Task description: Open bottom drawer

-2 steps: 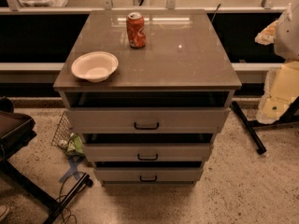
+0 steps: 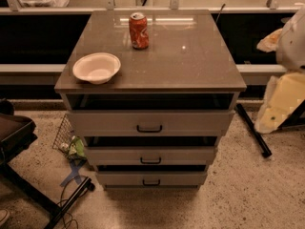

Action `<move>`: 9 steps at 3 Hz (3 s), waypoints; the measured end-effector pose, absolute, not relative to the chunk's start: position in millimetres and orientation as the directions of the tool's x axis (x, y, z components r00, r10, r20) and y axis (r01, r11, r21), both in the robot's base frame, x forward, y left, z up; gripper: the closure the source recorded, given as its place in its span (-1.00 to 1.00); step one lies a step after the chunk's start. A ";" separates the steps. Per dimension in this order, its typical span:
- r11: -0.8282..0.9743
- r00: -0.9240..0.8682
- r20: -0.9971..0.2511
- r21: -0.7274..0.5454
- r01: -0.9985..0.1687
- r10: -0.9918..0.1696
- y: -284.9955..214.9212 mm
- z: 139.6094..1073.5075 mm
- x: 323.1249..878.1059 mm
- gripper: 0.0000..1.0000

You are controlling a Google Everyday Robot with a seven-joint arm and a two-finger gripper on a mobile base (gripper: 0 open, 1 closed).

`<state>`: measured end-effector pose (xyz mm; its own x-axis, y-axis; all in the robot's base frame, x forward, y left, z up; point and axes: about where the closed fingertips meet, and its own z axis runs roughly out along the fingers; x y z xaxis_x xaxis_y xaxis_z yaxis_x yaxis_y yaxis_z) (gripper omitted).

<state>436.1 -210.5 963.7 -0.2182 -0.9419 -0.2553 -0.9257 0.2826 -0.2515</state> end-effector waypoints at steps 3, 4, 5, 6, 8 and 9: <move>0.344 -0.212 -0.548 -0.149 -0.927 -0.809 -166.4 780.5 419.2 -1.00; 0.357 -0.178 -0.613 -0.182 -0.916 -0.770 -155.3 731.4 444.9 -1.00; 0.391 -0.179 -0.666 -0.183 -0.902 -0.724 -151.4 684.4 473.8 -1.00; 0.392 -0.180 -0.671 -0.177 -0.903 -0.719 -151.6 680.5 473.1 -1.00; 0.386 -0.183 -0.726 -0.122 -0.914 -0.663 -156.6 610.3 458.6 -1.00; 0.305 -0.114 -0.726 -0.138 -0.942 -0.678 -150.5 546.2 448.1 -1.00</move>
Offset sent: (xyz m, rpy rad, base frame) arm 0.0310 0.0425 -0.2059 0.4287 -0.2211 -0.0975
